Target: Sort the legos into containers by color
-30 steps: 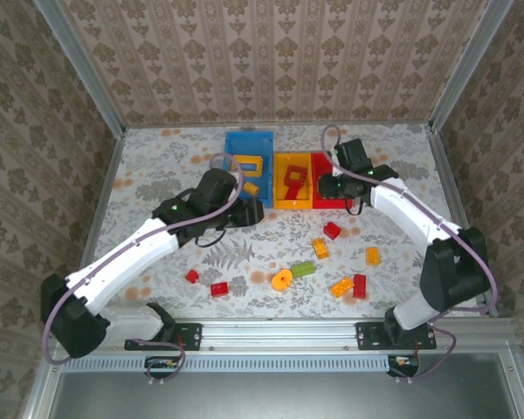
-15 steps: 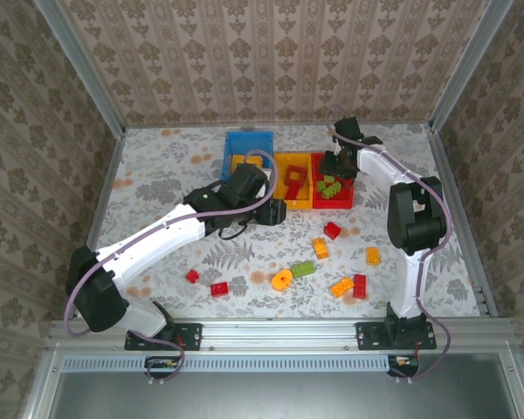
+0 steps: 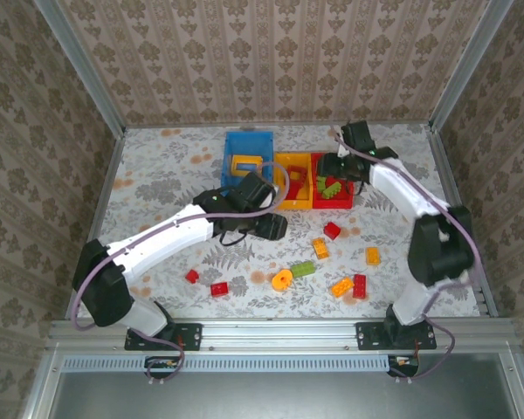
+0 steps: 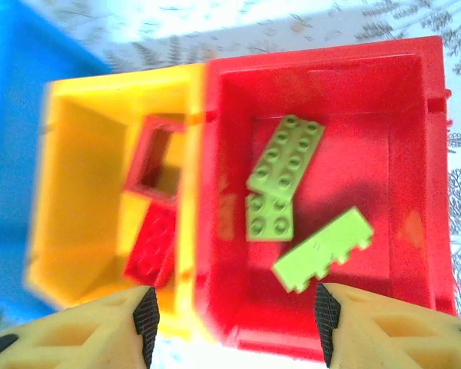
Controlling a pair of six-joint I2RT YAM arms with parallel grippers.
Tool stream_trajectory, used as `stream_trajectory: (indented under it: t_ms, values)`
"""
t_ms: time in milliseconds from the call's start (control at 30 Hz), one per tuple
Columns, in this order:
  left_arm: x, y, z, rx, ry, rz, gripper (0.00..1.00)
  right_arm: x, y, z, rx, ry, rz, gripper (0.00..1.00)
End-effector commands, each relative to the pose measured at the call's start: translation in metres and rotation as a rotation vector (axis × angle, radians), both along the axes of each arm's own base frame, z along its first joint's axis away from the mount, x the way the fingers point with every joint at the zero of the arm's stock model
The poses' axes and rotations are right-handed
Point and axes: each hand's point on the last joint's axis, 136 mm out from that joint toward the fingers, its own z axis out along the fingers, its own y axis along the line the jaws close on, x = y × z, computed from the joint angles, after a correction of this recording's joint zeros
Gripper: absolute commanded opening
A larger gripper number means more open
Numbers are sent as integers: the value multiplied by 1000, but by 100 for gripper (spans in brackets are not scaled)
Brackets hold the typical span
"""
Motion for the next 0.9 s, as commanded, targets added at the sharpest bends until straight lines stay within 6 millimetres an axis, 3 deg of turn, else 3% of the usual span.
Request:
stream_trajectory:
  t_ms: [0,133,300,433,600,733,867]
  values:
    - [-54,-8,-26,97,53,-291,65,-34,16,26,68,-122,84,62]
    - [-86,-13,-57,240,79,-464,72,-91,25,22,184,-116,127,73]
    - [-91,-21,-90,367,109,-489,73,-154,36,20,374,-47,170,87]
    - [-94,-32,-110,415,143,-488,73,-194,30,18,425,17,151,90]
    - [-89,-30,-128,489,152,-454,69,-221,23,16,453,49,121,89]
    - [-88,-29,-136,501,157,-446,62,-225,24,15,480,59,116,88]
    - [-83,-24,-133,528,126,-425,64,-224,25,16,484,53,118,88]
